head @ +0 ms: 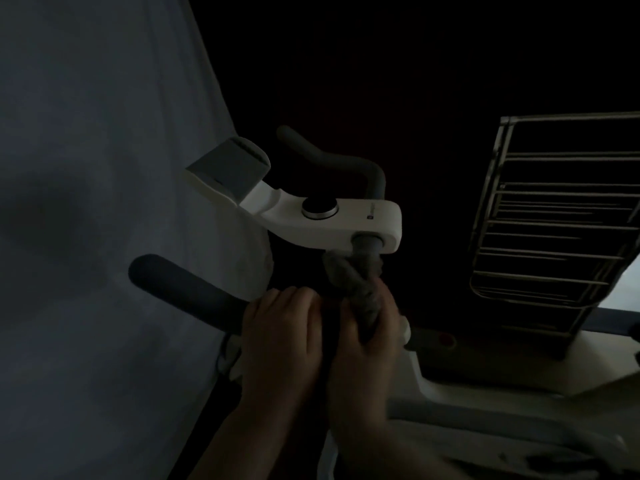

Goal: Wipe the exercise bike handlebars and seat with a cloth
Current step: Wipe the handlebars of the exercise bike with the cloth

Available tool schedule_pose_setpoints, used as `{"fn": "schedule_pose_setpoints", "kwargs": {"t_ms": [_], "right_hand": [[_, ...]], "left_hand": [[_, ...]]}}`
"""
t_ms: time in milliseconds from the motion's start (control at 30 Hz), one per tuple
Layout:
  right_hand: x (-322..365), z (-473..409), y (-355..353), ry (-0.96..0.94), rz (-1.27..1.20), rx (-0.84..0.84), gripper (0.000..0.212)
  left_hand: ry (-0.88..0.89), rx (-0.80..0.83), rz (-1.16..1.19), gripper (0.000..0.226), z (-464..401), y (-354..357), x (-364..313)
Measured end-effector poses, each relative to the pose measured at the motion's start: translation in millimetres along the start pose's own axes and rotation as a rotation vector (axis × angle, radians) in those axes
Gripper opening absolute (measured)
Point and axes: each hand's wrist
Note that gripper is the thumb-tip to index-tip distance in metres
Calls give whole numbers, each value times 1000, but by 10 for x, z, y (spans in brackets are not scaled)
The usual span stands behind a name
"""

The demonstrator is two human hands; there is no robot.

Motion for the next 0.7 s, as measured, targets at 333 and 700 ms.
{"fn": "schedule_pose_setpoints", "kwargs": {"t_ms": [333, 700], "right_hand": [[95, -78, -137, -483, 706, 366, 21], [183, -650, -565, -880, 959, 769, 41]], "left_hand": [[-302, -281, 728, 19, -4, -199, -95], [-384, -291, 532, 23, -87, -108, -147]]}}
Point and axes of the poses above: each hand's wrist, its own z-axis away from the middle knuckle, its own y-axis out of the palm, x = y × z, and after that the axes turned 8 degrees about y, right-handed
